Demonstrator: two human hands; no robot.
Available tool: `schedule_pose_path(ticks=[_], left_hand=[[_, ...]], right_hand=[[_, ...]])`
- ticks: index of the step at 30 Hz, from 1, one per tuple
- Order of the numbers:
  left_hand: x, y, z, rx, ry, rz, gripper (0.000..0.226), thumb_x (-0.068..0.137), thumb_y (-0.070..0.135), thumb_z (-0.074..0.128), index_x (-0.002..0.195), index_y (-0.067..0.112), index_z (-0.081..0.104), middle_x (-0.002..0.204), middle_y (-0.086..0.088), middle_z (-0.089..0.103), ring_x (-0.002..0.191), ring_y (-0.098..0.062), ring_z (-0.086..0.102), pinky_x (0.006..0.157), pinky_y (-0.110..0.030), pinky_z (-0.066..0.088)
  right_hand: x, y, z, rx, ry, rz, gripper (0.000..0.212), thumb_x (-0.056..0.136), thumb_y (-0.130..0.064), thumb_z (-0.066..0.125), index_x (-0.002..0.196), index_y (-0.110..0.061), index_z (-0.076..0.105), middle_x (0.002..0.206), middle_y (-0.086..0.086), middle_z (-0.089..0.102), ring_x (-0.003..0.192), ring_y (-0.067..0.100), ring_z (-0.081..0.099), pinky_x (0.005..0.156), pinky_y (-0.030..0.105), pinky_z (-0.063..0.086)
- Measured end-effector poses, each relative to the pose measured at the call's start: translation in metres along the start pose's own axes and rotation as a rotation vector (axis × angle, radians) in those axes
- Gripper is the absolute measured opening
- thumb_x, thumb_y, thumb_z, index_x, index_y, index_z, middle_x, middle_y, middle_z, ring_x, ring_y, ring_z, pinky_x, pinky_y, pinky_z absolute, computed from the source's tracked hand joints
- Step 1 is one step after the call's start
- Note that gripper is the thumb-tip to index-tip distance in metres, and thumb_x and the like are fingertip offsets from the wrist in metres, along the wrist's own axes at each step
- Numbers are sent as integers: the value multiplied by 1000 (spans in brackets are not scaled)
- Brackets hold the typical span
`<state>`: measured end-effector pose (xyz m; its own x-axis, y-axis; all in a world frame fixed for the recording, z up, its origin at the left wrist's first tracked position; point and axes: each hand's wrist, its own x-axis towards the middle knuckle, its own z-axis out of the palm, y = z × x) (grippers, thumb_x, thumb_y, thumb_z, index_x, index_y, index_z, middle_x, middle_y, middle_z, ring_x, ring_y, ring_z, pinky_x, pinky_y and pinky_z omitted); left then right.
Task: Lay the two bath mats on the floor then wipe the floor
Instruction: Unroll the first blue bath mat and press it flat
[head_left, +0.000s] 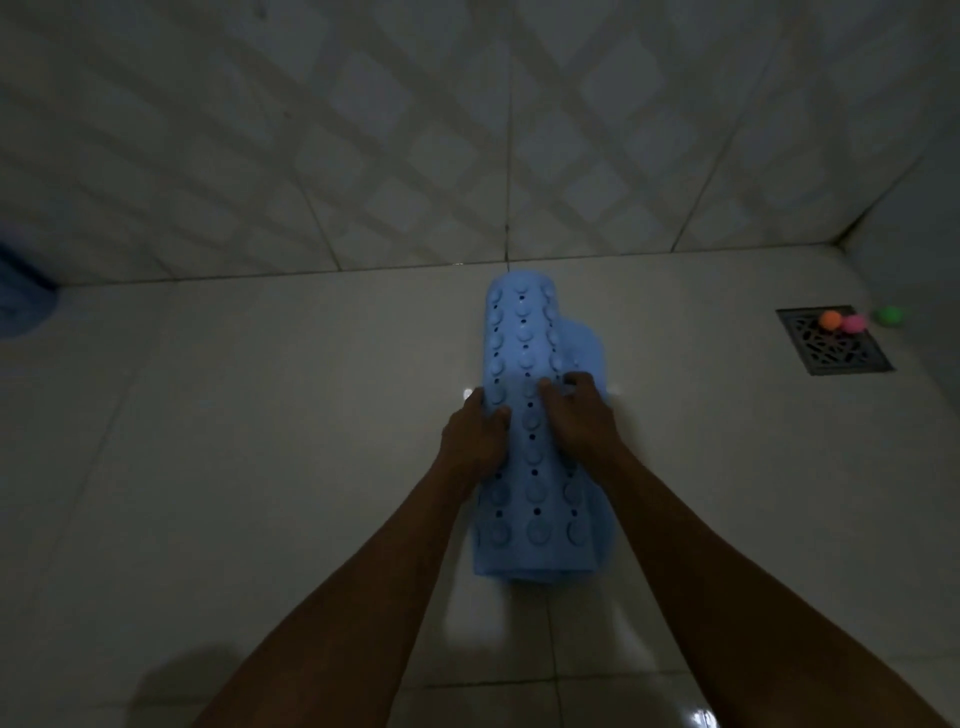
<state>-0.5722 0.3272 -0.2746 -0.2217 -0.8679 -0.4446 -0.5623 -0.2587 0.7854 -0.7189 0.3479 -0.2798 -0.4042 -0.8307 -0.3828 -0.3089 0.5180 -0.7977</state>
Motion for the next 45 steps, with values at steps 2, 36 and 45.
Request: schedule_pose_path(ticks=[2,36,45], left_hand=[[1,-6,-7,-24,-14,-22,44,103,39,45,142,18,48,132,-4,59,121,-29,58,105,-43,47],[-37,-136,-134,-228,101,-87,78,71,84,56,128,30,60,120,3,70,106,-21,69,94,-49,56],[-50,-142,-164,-404,2,-234,42,98,45,55,118,9,66,119,-12,71,105,-30,69,97,-50,55]], right_hand=[[-1,-1,6,14,16,-27,33,102,-33,45,127,-12,48,108,4,59,90,20,55,76,31,42],[-33,-76,154,-92,-213,-157,67,100,-24,51,155,-10,14,160,12,24,144,28,30,112,36,31],[-38,-96,184,-97,-231,-215,67,95,-38,54,153,-17,26,152,12,38,137,30,42,112,50,37]])
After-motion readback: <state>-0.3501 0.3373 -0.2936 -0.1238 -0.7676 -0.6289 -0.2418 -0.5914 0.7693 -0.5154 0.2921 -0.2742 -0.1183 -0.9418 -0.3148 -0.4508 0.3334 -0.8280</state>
